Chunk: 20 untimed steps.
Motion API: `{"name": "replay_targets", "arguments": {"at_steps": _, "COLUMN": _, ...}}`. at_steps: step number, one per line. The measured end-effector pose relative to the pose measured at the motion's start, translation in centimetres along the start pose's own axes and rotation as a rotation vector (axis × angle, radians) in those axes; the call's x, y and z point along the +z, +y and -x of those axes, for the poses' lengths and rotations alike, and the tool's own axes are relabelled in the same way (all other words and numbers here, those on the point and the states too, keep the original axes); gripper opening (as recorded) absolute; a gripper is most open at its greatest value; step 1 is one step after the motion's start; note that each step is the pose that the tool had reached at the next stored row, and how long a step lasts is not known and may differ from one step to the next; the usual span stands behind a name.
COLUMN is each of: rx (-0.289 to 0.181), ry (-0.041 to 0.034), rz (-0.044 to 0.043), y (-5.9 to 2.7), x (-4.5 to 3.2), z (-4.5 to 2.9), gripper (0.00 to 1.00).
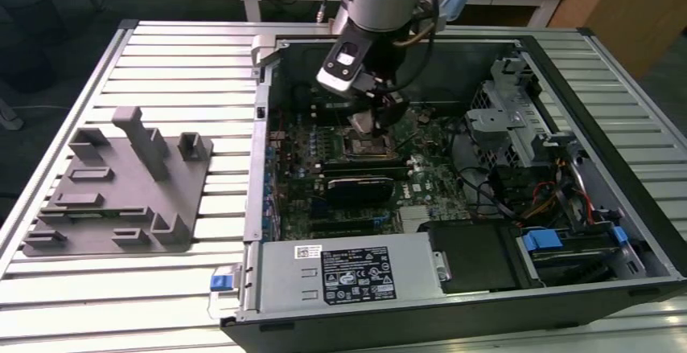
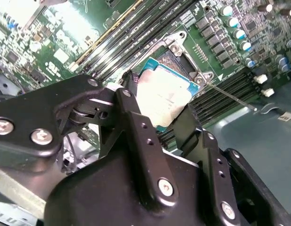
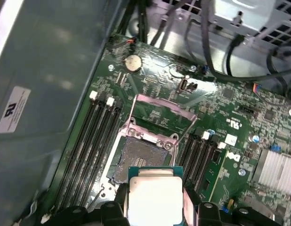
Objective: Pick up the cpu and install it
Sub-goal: 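Place the cpu into insertion slot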
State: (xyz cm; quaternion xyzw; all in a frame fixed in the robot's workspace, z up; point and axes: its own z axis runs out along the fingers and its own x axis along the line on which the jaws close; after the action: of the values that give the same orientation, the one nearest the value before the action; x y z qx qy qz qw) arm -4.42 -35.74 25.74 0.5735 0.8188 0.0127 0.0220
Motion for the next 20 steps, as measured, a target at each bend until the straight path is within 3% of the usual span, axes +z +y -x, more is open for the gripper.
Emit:
{"name": "replay_targets", "arguments": {"at_steps": 10, "rx": 0.115, "ry": -0.0053, "rz": -0.0024, "y": 0.0, "x": 0.01, "z": 0.0, "gripper": 0.54}}
{"name": "replay_targets", "arguments": {"at_steps": 15, "rx": 0.125, "ry": -0.0059, "rz": -0.0028, "y": 0.0, "x": 0.01, "z": 0.0, "gripper": 0.54}}
{"name": "replay_targets", "arguments": {"at_steps": 20, "rx": 0.178, "ry": -0.0084, "rz": -0.004, "y": 0.0, "x": 0.09, "z": 0.0, "gripper": 0.54}}
